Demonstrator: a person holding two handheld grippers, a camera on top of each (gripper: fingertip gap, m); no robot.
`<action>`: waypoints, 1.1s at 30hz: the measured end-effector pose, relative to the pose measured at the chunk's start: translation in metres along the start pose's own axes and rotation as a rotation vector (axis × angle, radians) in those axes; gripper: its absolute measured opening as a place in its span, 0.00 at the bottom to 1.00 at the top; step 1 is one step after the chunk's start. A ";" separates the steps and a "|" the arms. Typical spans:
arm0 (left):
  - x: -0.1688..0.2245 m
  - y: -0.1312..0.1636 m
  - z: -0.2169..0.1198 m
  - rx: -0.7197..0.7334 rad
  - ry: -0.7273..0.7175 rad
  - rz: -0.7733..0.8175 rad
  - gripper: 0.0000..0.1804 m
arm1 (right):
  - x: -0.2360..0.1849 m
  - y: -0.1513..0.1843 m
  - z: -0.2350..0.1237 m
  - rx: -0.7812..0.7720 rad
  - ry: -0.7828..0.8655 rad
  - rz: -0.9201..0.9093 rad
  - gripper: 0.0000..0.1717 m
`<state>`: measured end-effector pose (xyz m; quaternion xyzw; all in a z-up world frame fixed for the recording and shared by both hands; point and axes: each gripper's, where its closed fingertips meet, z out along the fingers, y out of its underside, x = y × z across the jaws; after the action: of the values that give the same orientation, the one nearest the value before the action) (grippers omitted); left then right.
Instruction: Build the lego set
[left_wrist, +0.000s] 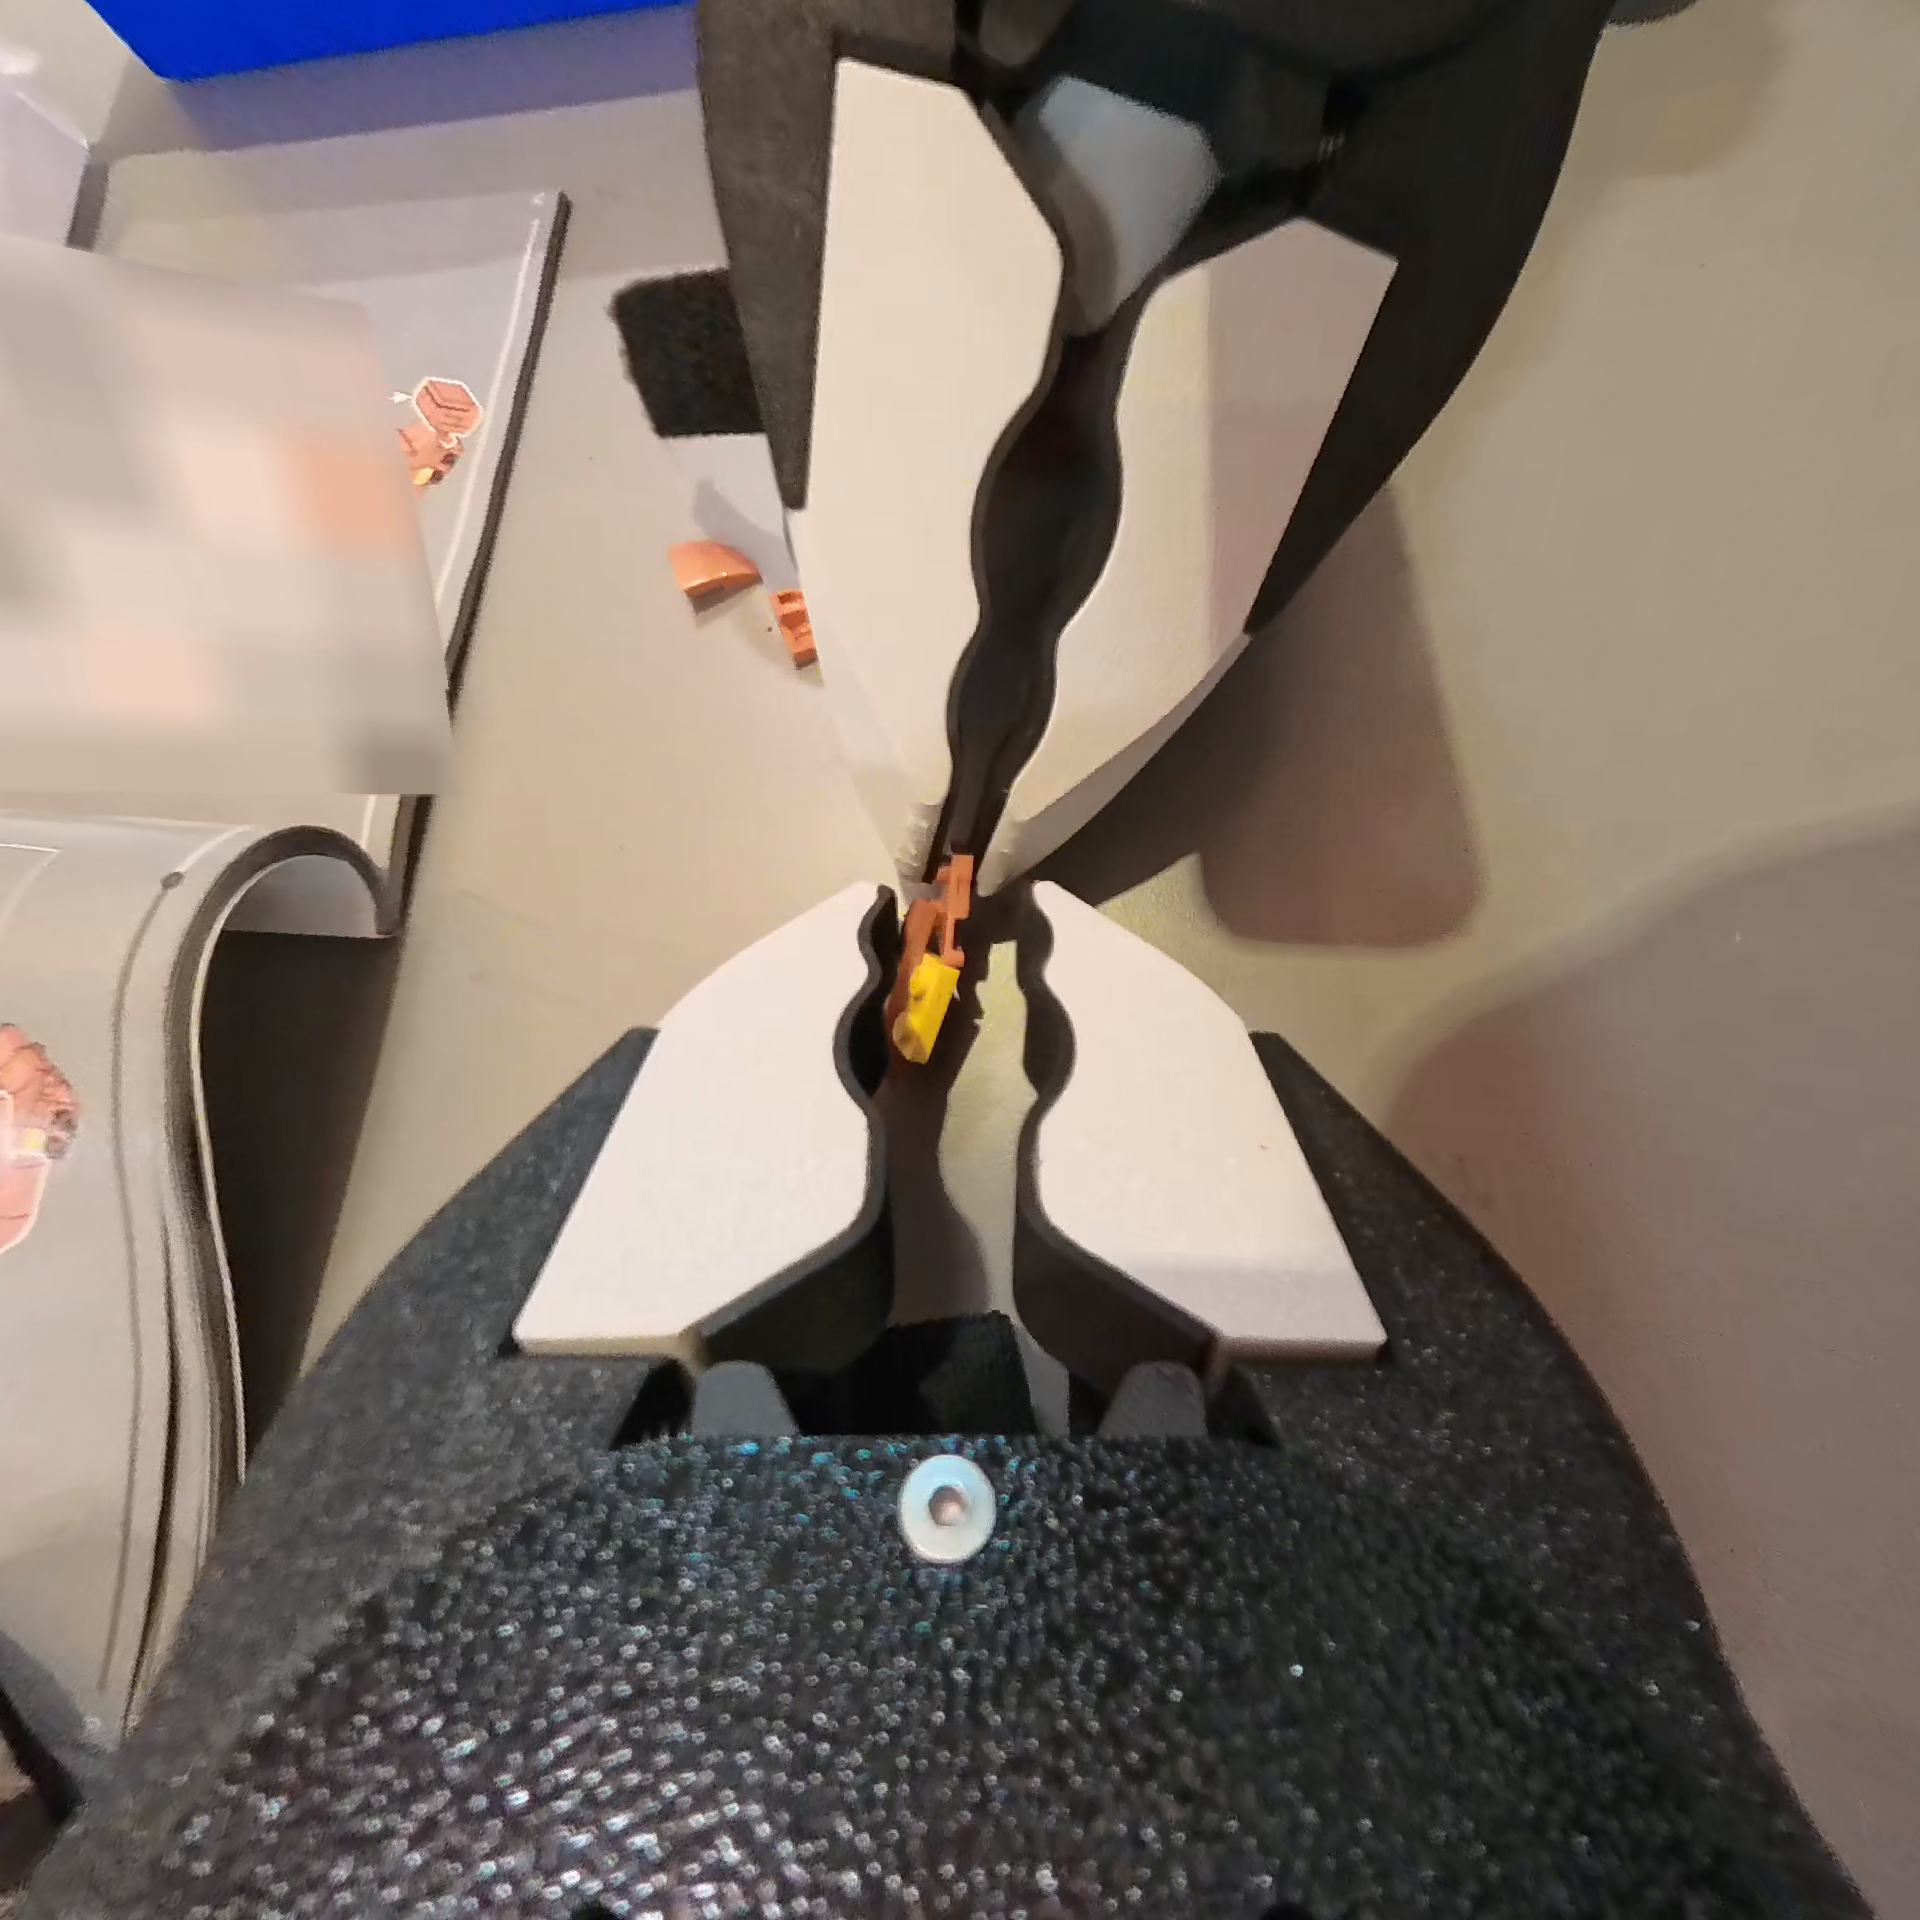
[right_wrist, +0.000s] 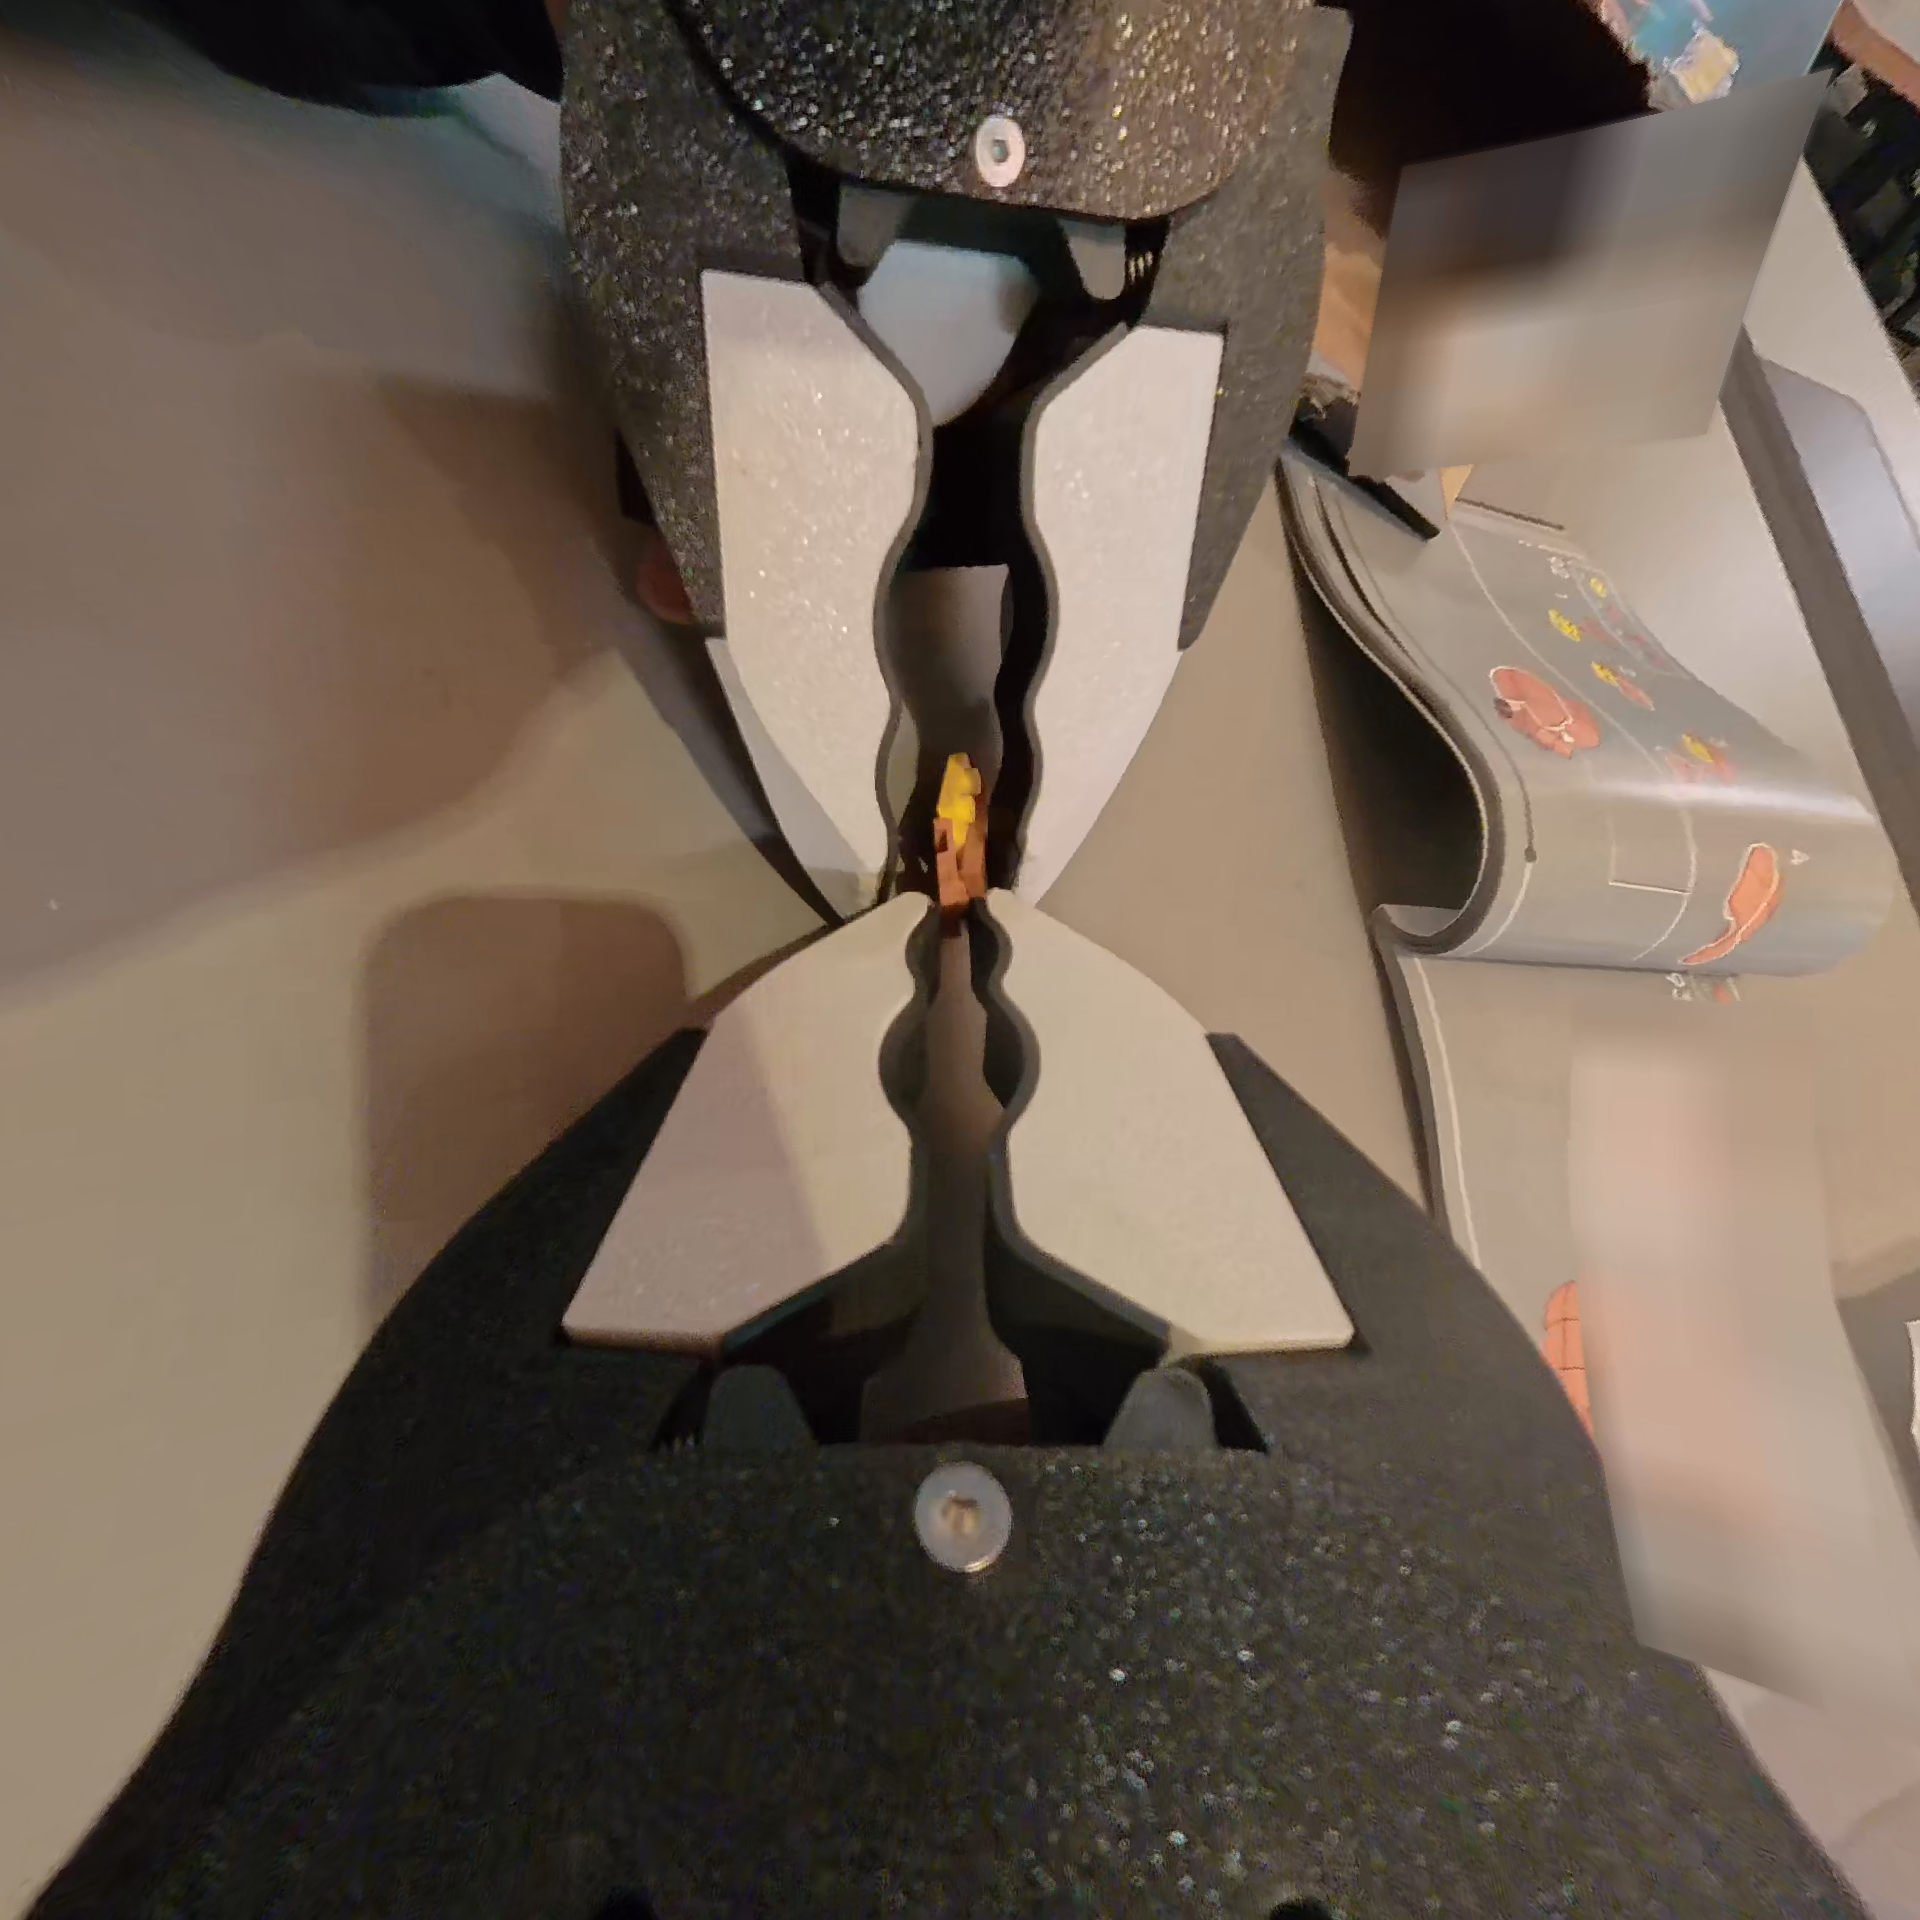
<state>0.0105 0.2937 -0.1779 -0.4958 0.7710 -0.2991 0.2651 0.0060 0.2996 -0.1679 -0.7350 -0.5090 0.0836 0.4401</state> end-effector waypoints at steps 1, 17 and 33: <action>0.000 0.001 0.000 -0.002 0.000 -0.006 0.12 | 0.000 0.000 0.000 -0.001 0.008 -0.010 0.03; -0.006 0.007 -0.003 -0.030 -0.031 -0.050 0.06 | 0.004 -0.001 0.002 0.003 0.002 0.010 0.03; -0.002 0.005 -0.004 -0.013 -0.015 -0.033 0.05 | -0.002 -0.004 0.003 0.022 -0.092 0.038 0.03</action>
<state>0.0052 0.2983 -0.1785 -0.5124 0.7626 -0.2946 0.2628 0.0007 0.3002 -0.1674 -0.7351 -0.5138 0.1311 0.4224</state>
